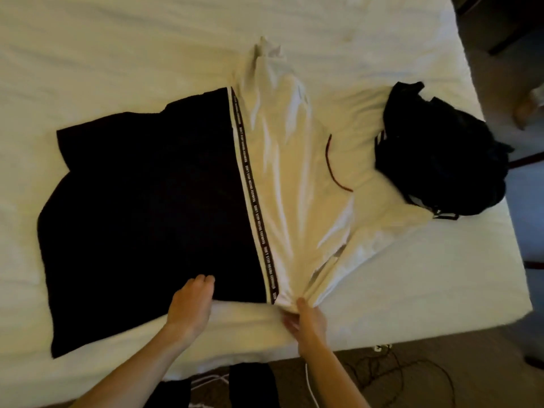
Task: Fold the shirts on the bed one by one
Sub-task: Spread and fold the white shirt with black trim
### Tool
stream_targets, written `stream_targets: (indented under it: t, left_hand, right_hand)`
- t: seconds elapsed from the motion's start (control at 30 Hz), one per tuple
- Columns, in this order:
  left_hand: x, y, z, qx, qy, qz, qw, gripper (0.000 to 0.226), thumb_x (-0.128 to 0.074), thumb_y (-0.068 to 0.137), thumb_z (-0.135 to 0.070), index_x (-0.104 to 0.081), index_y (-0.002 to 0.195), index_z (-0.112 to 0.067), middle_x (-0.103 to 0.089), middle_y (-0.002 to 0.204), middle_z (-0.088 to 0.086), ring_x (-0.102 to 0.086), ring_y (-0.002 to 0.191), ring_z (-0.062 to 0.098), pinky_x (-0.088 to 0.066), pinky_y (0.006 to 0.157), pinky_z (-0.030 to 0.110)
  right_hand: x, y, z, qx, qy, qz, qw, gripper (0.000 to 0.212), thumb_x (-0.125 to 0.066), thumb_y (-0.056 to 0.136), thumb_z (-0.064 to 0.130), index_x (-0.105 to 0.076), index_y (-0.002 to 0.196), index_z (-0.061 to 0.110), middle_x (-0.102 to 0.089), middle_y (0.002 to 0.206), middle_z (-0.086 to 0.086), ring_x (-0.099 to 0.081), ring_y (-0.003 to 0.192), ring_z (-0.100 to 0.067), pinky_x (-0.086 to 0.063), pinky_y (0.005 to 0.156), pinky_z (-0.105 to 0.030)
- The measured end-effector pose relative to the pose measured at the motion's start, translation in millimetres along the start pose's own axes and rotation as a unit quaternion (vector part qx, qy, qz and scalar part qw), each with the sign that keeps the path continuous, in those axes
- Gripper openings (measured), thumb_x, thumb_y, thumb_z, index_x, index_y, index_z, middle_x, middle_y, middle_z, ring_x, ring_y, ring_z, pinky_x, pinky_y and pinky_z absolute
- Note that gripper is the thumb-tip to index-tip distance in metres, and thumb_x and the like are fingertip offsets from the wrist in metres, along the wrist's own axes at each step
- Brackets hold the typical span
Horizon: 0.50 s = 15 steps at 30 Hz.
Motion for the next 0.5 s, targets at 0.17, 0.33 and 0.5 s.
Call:
stream_targets:
  t: [0.17,0.33,0.5]
  left_hand:
    - [6.7,3.3,-60.2,-0.052,0.055,-0.012,0.997,0.061,-0.07,0.081,-0.031,-0.042,0.135,-0.023,-0.048,0.128,0.002,-0.052,0.113,0.026,-0.048,0.084,0.037]
    - [-1.9,33.8,-159.2,-0.174,0.004,-0.001,0.985,0.047,-0.059,0.088,-0.015,-0.045,0.133,-0.024,-0.049,0.125,-0.001,-0.053,0.115,0.023,-0.048,0.077,0.035]
    - [-12.6,46.2,-173.5,-0.138,-0.033,0.026,0.99,0.035,-0.052,0.093,-0.003,-0.05,0.12,-0.025,-0.058,0.115,-0.005,-0.061,0.106,0.019,-0.048,0.07,0.031]
  right_hand:
    - [25.1,11.4,43.0,0.09,-0.04,-0.025,0.995,0.037,-0.074,0.086,0.039,-0.064,0.111,0.013,-0.068,0.101,-0.008,-0.065,0.095,-0.029,-0.058,0.08,-0.043]
    - [41.4,32.0,126.2,0.157,-0.042,-0.047,0.986,0.044,-0.08,0.082,0.027,-0.064,0.118,0.008,-0.069,0.11,-0.012,-0.064,0.102,-0.033,-0.054,0.092,-0.053]
    - [101.5,40.6,107.4,0.161,-0.09,-0.179,0.966,0.04,-0.063,0.093,0.024,-0.058,0.128,0.005,-0.062,0.12,-0.021,-0.059,0.109,-0.04,-0.051,0.094,-0.052]
Point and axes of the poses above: each hand's wrist, its own y-axis towards the middle knuckle, its own x-axis out of the back of the hand, z = x × y, the point moved 10 cm from there along y, towards the middle knuckle
